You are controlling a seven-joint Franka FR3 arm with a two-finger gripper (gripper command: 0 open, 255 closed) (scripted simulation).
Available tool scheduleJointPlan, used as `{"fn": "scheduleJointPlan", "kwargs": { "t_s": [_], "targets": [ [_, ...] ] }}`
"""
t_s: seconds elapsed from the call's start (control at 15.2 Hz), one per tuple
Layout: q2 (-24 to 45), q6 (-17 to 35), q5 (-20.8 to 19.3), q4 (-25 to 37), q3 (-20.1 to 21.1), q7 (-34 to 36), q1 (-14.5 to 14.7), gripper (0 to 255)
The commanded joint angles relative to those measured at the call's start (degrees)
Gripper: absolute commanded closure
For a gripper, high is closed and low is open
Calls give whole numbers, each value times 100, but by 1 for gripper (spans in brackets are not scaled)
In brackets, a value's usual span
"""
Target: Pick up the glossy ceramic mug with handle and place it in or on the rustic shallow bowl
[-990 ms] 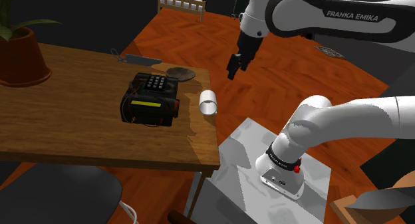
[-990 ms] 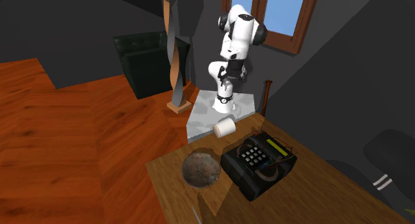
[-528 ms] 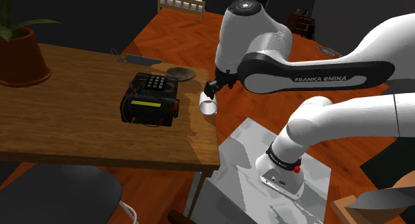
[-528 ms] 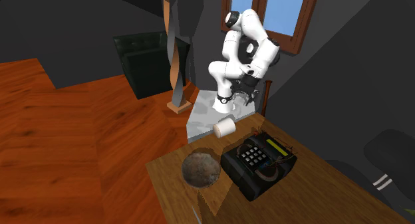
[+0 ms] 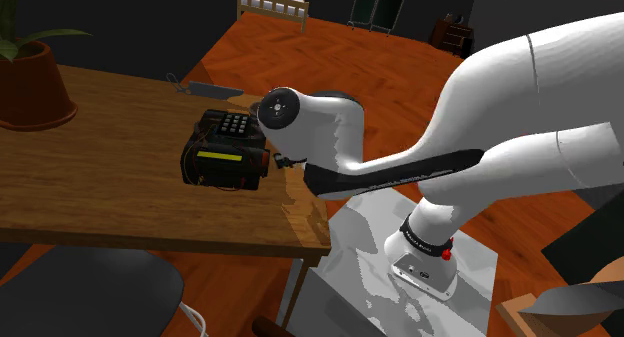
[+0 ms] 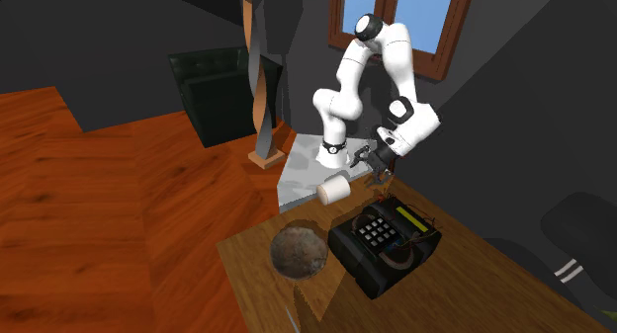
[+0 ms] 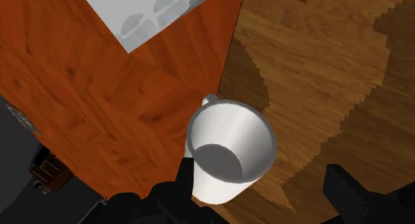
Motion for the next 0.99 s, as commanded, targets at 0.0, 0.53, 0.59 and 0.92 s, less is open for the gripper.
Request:
{"fn": "scheduleJointPlan", "kwargs": {
  "t_s": [0.0, 0.53, 0.59, 0.92],
  "targets": [
    [225, -14, -351, 376, 1298, 937, -1242, 0],
    [10, 469, -420, 395, 2459, 1330, -2584, 0],
    [-7, 606, -442, 333, 2536, 1339, -2710, 0],
    [-4, 605, -447, 333, 2536, 1343, -2711, 0]
  ]
}}
